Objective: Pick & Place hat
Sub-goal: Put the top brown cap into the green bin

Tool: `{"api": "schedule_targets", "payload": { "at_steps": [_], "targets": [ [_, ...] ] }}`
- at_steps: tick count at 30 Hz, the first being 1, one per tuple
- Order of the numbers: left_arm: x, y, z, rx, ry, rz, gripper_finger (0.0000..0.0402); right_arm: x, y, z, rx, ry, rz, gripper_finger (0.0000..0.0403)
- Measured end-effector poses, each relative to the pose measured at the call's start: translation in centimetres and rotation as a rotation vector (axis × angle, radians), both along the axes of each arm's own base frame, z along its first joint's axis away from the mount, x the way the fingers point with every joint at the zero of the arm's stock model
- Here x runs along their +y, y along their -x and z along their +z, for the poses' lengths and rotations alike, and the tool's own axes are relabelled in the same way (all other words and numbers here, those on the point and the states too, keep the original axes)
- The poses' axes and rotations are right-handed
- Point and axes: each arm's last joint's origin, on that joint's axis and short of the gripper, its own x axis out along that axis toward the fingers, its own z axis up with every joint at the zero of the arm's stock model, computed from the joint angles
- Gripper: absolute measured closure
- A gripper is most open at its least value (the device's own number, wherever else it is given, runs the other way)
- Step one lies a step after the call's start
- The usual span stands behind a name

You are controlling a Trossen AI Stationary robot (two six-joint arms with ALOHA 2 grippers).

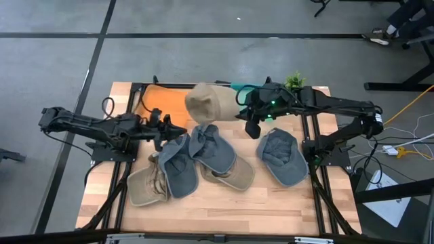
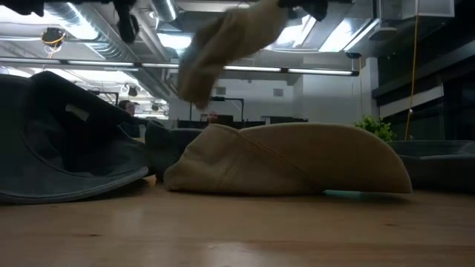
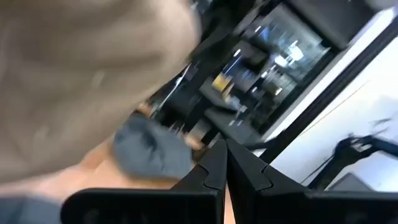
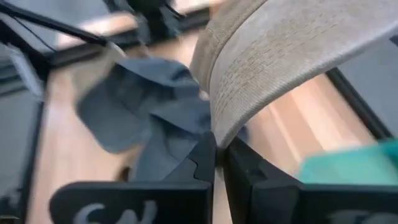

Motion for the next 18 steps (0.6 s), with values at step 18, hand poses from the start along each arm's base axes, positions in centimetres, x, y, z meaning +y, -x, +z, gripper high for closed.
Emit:
{"api": "schedule_targets", "payload": {
  "at_steps": [18],
  "targets": [
    [0.1, -0.7, -2.0, 0.192, -0.119, 0.065, 0.0377, 0.2, -0.2, -0.5, 0.033, -0.095, 0.035, 0.0383]
  ]
}}
